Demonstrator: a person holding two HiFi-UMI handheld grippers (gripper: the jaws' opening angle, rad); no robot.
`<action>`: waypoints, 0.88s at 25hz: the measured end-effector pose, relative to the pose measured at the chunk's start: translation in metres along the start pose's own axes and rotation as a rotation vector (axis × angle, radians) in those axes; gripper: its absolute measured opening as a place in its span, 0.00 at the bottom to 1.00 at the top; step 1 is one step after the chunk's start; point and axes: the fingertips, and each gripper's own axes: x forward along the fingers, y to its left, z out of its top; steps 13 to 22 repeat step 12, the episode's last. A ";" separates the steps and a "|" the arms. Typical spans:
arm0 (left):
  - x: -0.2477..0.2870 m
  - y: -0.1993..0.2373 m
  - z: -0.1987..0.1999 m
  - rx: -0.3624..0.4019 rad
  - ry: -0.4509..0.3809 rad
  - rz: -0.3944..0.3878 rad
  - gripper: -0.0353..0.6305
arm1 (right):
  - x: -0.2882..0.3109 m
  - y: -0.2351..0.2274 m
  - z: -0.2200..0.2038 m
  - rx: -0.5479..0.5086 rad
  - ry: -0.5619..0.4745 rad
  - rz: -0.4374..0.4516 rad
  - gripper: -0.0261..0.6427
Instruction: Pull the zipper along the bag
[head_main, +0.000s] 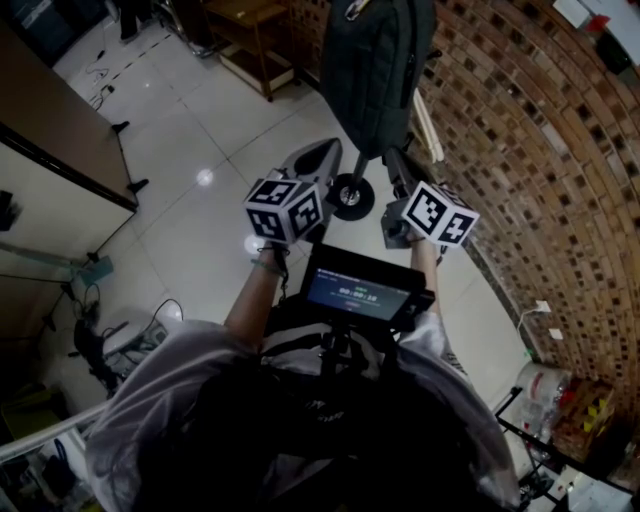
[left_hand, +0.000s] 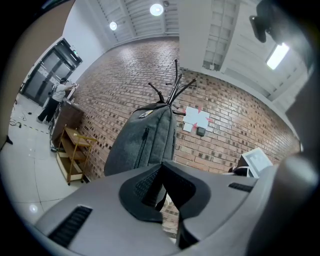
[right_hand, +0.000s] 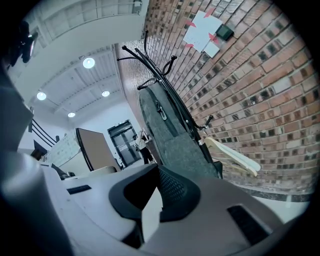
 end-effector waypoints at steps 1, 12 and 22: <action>0.000 0.000 0.000 0.000 -0.001 0.001 0.06 | 0.000 0.000 0.000 0.000 0.000 0.001 0.03; 0.005 0.013 0.002 -0.010 0.010 0.005 0.06 | 0.013 0.000 0.003 0.000 0.014 -0.006 0.03; 0.005 0.013 0.002 -0.010 0.010 0.005 0.06 | 0.013 0.000 0.003 0.000 0.014 -0.006 0.03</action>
